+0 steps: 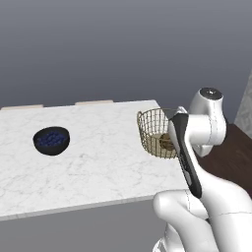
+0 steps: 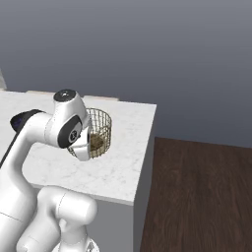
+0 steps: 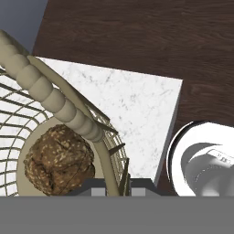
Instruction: Open the cabinet, pick up the bread from the cabinet and place it in the basket. Then move the basket to the dining counter.
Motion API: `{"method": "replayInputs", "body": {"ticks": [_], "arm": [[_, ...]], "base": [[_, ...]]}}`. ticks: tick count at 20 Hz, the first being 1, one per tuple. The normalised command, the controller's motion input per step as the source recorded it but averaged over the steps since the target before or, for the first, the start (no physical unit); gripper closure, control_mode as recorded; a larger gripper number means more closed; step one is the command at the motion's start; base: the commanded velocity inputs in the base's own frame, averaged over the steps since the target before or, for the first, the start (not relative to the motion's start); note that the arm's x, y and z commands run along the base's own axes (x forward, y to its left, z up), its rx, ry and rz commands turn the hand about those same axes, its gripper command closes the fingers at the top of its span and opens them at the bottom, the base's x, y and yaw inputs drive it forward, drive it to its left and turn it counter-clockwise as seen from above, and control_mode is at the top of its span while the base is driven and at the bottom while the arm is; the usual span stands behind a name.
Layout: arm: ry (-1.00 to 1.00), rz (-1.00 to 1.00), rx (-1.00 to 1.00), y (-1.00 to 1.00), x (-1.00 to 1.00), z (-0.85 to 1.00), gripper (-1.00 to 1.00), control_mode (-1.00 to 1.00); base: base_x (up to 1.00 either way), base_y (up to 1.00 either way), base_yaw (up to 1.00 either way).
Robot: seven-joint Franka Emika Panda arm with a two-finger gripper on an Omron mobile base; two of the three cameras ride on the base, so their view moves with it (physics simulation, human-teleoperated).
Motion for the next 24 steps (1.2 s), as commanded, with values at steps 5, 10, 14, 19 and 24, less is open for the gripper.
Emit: {"method": "replayInputs", "body": {"ticks": [5, 10, 14, 19, 24], "arm": [[0.0, 0.01, 0.04, -0.03, 0.55, 0.0, 1.0, -1.0], [0.01, 0.07, 0.12, -0.02, 1.0, 0.0, 1.0, -1.0], [0.05, 0.04, 0.09, 0.02, 1.0, 0.02, 1.0, -1.0], [0.17, 0.0, 0.01, 0.13, 1.0, 0.1, 1.0, -1.0], [0.18, 0.0, 0.0, 0.14, 1.0, 0.0, 1.0, -1.0]], "base": [[0.24, 0.0, 0.0], [0.0, 0.0, 0.0], [0.0, 0.0, 0.0], [0.0, 0.0, 0.0], [0.0, 0.0, 0.0]]}}
